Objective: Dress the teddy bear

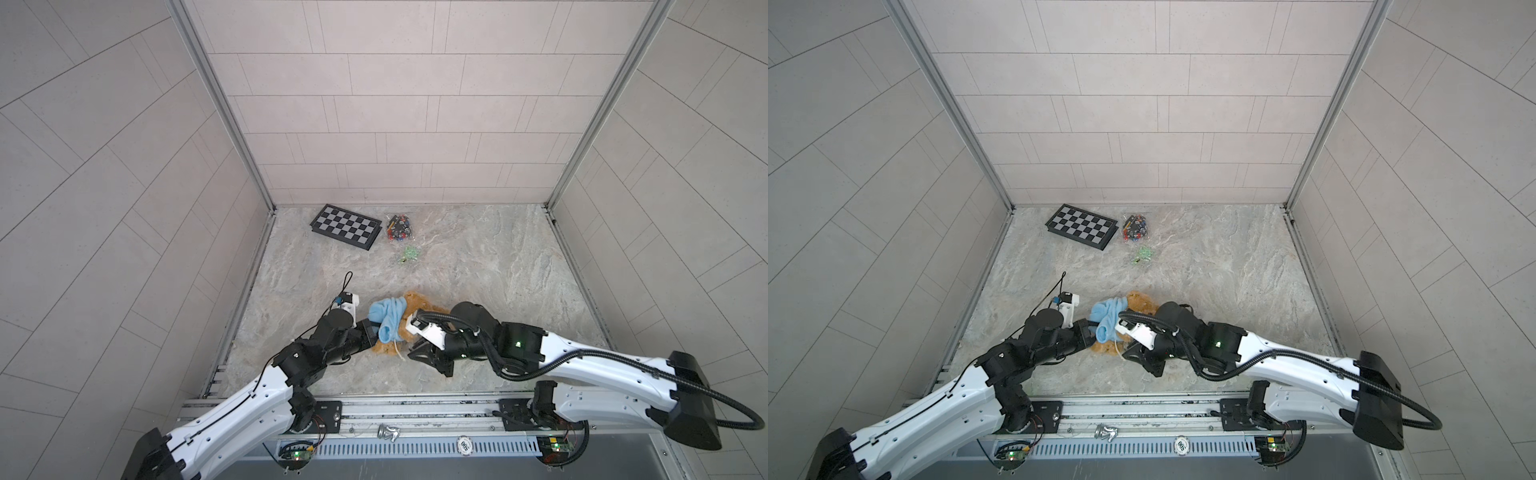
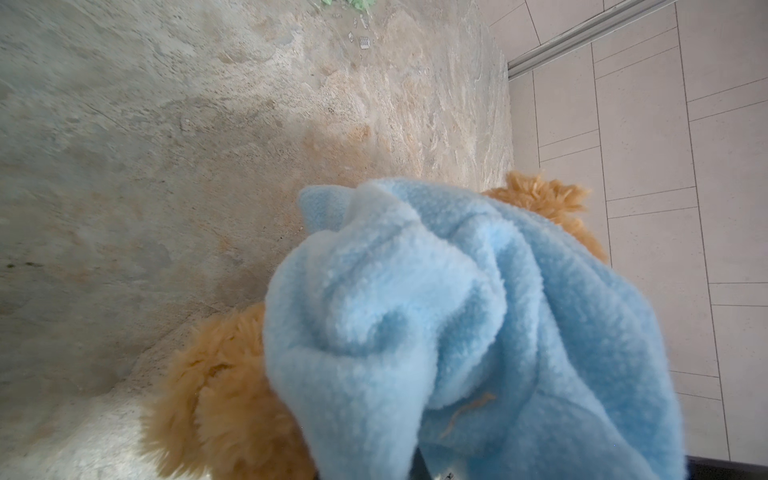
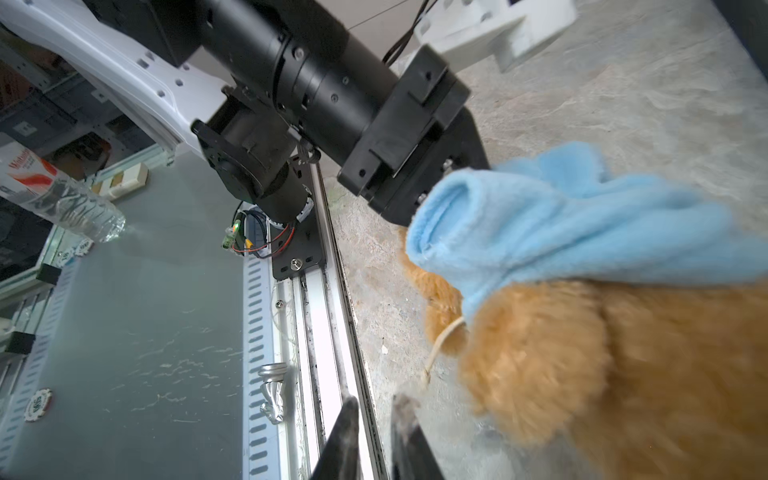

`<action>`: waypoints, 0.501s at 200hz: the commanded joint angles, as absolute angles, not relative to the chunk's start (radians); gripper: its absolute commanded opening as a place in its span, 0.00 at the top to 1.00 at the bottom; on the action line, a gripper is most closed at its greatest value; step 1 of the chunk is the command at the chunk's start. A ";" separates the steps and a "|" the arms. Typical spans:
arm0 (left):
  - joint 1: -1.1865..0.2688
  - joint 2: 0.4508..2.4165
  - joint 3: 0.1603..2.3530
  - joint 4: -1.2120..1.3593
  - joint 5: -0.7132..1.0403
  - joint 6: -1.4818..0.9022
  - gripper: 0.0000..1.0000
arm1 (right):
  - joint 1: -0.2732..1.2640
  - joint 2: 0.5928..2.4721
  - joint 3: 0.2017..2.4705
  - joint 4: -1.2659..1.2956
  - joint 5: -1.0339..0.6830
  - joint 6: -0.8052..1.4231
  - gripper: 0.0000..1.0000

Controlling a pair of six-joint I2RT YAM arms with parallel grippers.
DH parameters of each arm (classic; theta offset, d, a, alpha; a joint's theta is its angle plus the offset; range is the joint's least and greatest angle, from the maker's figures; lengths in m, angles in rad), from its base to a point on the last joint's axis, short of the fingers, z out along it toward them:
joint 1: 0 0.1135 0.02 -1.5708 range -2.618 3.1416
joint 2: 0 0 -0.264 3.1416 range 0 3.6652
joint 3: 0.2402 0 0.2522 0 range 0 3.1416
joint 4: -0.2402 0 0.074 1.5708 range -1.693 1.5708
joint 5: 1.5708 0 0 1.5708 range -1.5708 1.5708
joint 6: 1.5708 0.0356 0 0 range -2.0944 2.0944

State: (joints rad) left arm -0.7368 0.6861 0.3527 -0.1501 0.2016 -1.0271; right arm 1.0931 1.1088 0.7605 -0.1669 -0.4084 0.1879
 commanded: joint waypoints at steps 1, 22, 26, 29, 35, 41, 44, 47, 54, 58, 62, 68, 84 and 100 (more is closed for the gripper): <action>-0.732 0.659 0.369 -0.109 0.212 -1.043 1.00 | 1.100 1.141 0.787 -0.068 -0.314 0.221 0.68; -0.732 0.657 0.365 -0.100 0.224 -1.043 1.00 | 1.099 1.164 0.782 -0.070 -0.188 0.242 0.60; -0.732 0.658 0.365 -0.097 0.226 -1.043 1.00 | 1.098 1.169 0.782 -0.068 -0.168 0.244 0.59; -0.732 0.658 0.364 -0.095 0.229 -1.042 1.00 | 1.096 1.174 0.782 -0.066 -0.158 0.245 0.59; -0.732 0.660 0.361 -0.090 0.233 -1.042 1.00 | 1.092 1.183 0.786 -0.069 -0.137 0.251 0.59; -0.731 0.660 0.362 -0.089 0.235 -1.039 1.00 | 1.085 1.193 0.786 -0.066 -0.122 0.258 0.59; -0.733 0.658 0.361 -0.090 0.235 -1.038 1.00 | 1.082 1.196 0.786 -0.062 -0.114 0.262 0.60; -0.732 0.658 0.362 -0.090 0.237 -1.037 1.00 | 1.081 1.199 0.785 -0.059 -0.106 0.267 0.61; -0.732 0.654 0.360 -0.091 0.238 -1.034 1.00 | 1.076 1.203 0.782 -0.052 -0.085 0.281 0.65; -0.732 0.653 0.358 -0.092 0.239 -1.032 1.00 | 1.072 1.203 0.779 -0.047 -0.073 0.290 0.68; -0.732 0.650 0.356 -0.092 0.241 -1.031 1.00 | 1.067 1.202 0.774 -0.040 -0.066 0.300 0.71; -0.732 0.647 0.354 -0.091 0.242 -1.030 1.00 | 1.061 1.199 0.767 -0.028 -0.061 0.312 0.76; -0.732 0.637 0.340 -0.072 0.251 -1.027 1.00 | 1.041 1.179 0.733 0.012 -0.056 0.353 0.87; -0.731 0.639 0.330 -0.049 0.268 -1.025 1.00 | 1.022 1.143 0.683 0.075 -0.061 0.392 0.94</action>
State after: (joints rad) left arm -0.7330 0.6571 0.3435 -0.1356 0.2169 -1.0355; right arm 1.0466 1.1915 0.7395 -0.0208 -0.1188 0.3168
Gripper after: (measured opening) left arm 0.109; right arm 0.097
